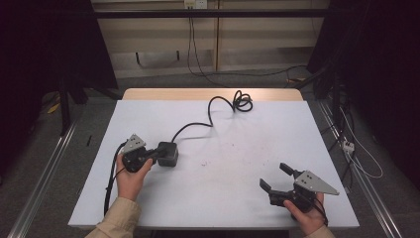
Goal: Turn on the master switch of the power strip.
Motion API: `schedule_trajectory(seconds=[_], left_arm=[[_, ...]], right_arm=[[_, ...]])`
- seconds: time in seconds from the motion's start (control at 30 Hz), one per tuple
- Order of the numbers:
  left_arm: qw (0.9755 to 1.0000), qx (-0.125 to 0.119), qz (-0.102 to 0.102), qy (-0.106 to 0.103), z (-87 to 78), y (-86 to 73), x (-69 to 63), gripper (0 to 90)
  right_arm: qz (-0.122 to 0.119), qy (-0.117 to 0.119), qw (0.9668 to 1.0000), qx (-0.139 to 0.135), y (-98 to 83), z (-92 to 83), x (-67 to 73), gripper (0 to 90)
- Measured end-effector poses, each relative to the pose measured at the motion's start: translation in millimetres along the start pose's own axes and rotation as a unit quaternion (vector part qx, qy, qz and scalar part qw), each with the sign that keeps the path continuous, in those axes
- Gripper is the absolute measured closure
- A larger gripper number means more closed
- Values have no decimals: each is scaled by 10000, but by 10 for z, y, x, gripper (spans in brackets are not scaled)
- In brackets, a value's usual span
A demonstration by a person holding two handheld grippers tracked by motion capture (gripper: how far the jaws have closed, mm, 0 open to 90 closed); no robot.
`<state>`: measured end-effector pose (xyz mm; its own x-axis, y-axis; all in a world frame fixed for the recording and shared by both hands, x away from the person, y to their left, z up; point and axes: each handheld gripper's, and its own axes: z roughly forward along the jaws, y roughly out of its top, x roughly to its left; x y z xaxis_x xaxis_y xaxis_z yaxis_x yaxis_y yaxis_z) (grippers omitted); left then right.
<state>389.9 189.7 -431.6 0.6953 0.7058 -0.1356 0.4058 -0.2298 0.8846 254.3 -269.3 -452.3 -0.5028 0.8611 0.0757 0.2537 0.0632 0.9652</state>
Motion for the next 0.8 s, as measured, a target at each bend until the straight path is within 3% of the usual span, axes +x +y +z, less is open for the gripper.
schedule_trajectory(seconds=[0.8], left_arm=[[10000,-5,-35,9,1,-3,-2,900]], right_arm=[[-10,8,10000,-11,4,-2,3,85]])
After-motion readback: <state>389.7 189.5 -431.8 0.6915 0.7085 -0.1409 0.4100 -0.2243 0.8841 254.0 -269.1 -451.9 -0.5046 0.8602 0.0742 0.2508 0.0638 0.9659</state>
